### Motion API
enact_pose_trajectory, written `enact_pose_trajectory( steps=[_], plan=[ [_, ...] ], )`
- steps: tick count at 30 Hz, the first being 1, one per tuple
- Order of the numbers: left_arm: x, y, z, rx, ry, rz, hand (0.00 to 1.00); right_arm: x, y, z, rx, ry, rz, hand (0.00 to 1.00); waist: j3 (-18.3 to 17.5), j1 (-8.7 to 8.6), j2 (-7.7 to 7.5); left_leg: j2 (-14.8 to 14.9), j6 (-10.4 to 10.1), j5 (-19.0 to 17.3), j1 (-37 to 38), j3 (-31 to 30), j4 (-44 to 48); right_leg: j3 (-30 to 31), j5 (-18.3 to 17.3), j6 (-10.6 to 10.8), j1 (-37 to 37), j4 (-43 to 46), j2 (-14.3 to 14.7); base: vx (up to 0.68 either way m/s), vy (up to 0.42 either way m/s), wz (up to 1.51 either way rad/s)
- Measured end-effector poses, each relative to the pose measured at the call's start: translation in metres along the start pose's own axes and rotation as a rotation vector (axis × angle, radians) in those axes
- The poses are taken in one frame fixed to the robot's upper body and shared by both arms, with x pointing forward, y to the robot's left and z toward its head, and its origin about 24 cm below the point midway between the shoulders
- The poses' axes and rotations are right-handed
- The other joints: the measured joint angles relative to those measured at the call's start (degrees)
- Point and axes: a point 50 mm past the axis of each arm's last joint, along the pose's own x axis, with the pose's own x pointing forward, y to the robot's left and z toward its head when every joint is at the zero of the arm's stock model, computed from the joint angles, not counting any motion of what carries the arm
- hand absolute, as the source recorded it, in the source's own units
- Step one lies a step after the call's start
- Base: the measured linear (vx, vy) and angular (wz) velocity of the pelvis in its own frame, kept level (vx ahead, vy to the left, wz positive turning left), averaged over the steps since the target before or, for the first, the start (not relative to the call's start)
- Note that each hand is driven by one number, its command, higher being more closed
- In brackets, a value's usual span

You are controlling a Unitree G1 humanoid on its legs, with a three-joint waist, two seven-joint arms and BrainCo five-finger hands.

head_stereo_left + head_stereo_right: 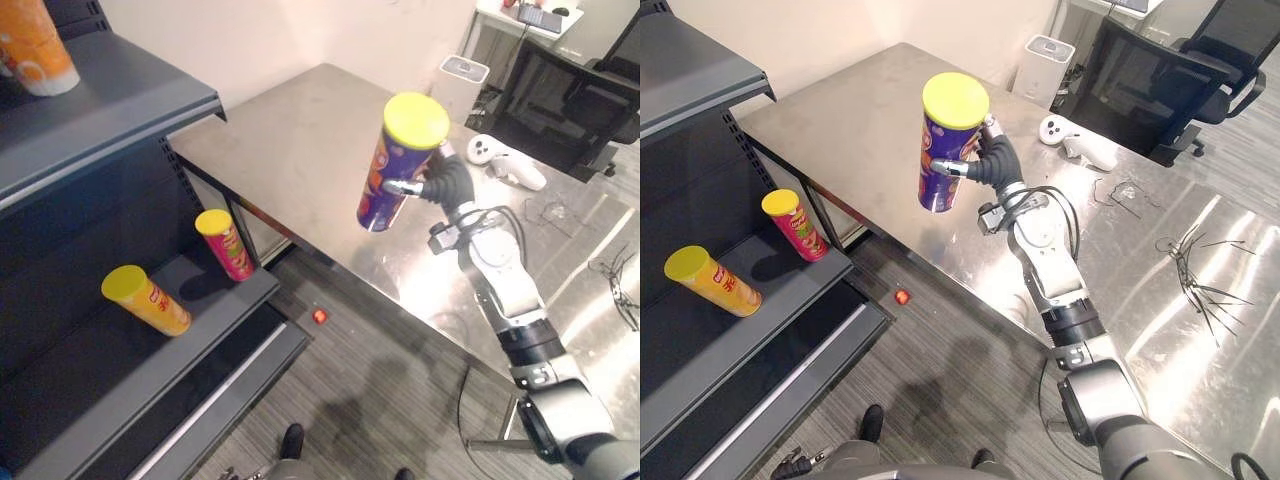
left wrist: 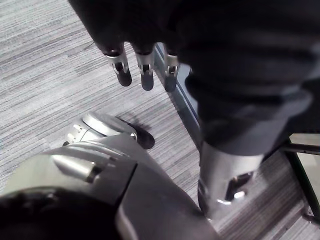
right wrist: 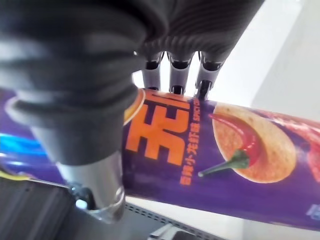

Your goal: Put the gum and the chips on the shelf.

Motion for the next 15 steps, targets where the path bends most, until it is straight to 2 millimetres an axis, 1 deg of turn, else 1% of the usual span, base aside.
enact_pose_trajectory(
  steps=[3,5,10,13,15],
  plan=[
    [0.0,0.002,-0.003,-0.007,0.018,0.011,0.0,-0.015,-0.001,0.005,0.048,-0.034,-0.016,1.0,-0.9,-0.16,-0.08,0.6,-0.1,-0.1,0.6,1.7,0.0,1.9,0.0,-0.2,-1.0,0.9,0.3,-0.05,-0.007,-0.32],
    [-0.001,0.005,-0.008,-0.013,0.033,0.024,0.0,-0.028,-0.002,0.003,0.096,-0.031,-0.034,1.0,-1.9,-0.87,-0.13,0.9,-0.1,-0.1,0.8,2.5,0.0,3.3,0.1,-0.4,-1.8,1.2,0.5,-0.05,-0.006,-0.28],
    [-0.003,0.008,-0.014,-0.01,0.058,0.035,0.0,-0.052,-0.003,-0.006,0.147,0.003,-0.053,1.0,-3.4,-2.7,0.04,1.4,-0.2,-0.1,1.7,3.8,-0.2,4.9,0.2,-0.4,-2.0,1.7,0.8,-0.05,-0.006,-0.18],
    [-0.003,0.009,-0.019,0.003,0.08,0.039,0.0,-0.061,-0.004,-0.006,0.168,0.01,-0.06,1.0,-4.7,-2.81,0.21,1.8,-0.3,-0.1,1.8,4.8,-0.2,6.1,0.5,-0.7,-2.7,1.6,1.3,-0.03,-0.012,-0.18],
    [-0.004,0.009,-0.021,0.019,0.086,0.038,0.0,-0.069,-0.008,-0.007,0.168,0.013,-0.079,1.0,-5.1,-3.15,0.68,1.8,-0.4,-0.1,2.6,4.9,-0.2,6.3,0.6,-0.6,-2.2,1.6,1.2,-0.02,-0.011,-0.06]
  ],
)
